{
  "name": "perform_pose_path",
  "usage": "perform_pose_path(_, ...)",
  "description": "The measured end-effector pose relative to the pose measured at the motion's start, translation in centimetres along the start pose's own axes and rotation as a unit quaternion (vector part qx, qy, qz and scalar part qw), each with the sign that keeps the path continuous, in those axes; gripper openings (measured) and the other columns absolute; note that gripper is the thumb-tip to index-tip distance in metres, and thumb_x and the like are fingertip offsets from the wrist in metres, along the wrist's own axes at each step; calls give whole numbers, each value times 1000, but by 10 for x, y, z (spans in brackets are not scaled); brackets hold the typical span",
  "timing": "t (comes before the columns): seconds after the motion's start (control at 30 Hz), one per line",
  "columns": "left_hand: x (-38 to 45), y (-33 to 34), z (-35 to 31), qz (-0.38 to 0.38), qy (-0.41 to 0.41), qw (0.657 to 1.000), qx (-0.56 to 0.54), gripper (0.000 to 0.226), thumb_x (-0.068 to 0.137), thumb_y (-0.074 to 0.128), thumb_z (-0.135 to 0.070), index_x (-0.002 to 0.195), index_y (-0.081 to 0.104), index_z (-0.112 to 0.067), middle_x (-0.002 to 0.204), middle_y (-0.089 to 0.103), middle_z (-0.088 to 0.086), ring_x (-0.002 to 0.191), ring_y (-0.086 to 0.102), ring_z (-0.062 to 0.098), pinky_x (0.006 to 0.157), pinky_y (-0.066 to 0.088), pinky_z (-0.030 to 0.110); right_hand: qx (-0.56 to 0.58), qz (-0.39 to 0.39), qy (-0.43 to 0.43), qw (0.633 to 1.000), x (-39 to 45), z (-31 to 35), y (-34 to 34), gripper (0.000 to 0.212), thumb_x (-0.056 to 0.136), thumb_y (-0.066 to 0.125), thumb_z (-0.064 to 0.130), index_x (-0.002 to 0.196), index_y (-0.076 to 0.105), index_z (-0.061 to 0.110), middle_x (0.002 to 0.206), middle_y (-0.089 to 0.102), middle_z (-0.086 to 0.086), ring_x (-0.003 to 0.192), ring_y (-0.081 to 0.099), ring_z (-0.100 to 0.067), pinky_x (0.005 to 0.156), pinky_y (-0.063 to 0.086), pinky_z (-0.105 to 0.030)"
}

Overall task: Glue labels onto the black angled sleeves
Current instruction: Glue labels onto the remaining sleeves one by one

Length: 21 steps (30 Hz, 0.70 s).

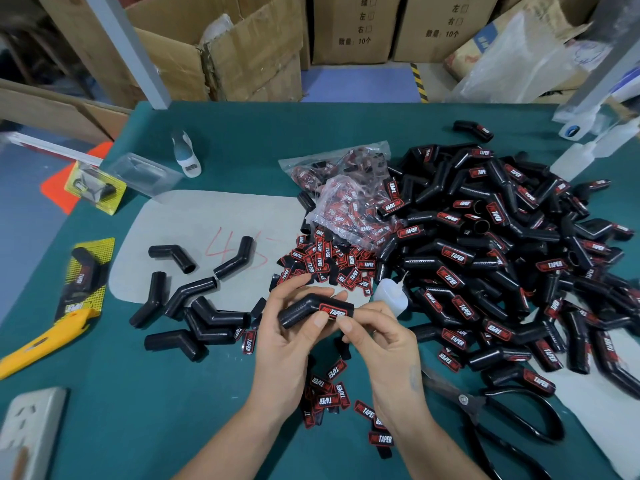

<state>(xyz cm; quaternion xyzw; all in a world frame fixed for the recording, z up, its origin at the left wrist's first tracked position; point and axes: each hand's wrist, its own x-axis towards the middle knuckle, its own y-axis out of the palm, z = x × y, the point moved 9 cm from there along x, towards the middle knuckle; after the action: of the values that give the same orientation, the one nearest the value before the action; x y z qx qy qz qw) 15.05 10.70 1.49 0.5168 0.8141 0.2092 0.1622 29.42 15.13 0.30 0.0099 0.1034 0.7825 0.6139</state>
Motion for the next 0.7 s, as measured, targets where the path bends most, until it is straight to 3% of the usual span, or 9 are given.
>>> perform_pose_path(0.2, 1, -3, 2, 3, -8, 1000, 2, 39, 93, 74, -15, 130, 63, -16, 128, 68, 22, 121, 67, 42, 91, 59, 39, 8, 0, 10, 1000, 0, 0, -1, 31, 75, 87, 47, 88, 83, 19, 90, 65, -1, 84, 63, -14, 81, 53, -27)
perform_pose_path(0.33, 0, -1, 3, 10, -8, 1000, 0, 38, 92, 74, -13, 129, 64, -15, 126, 69, 21, 119, 69, 37, 91, 60, 37, 9, -5, 9, 1000, 0, 1, -3, 47, 72, 87, 60, 85, 81, 15, 93, 61, -13, 85, 61, -18, 81, 52, -31)
perform_pose_path(0.5, 0, 1, 3, 14, -7, 1000, 0, 36, 91, 75, -14, 127, 67, -18, 124, 71, 17, 119, 70, 34, 92, 59, 37, 13, -5, 10, 1000, 0, 1, -3, 47, 73, 87, 59, 82, 78, 14, 91, 60, -11, 85, 60, -21, 83, 49, -39)
perform_pose_path(0.7, -1, 1, 2, 20, 0, 1000, 9, 37, 91, 74, -11, 127, 66, -16, 125, 70, 18, 121, 68, 39, 93, 59, 39, 18, 3, 6, 1000, 0, 3, -1, 42, 76, 86, 59, 81, 77, 18, 91, 62, -7, 82, 61, -19, 80, 52, -30)
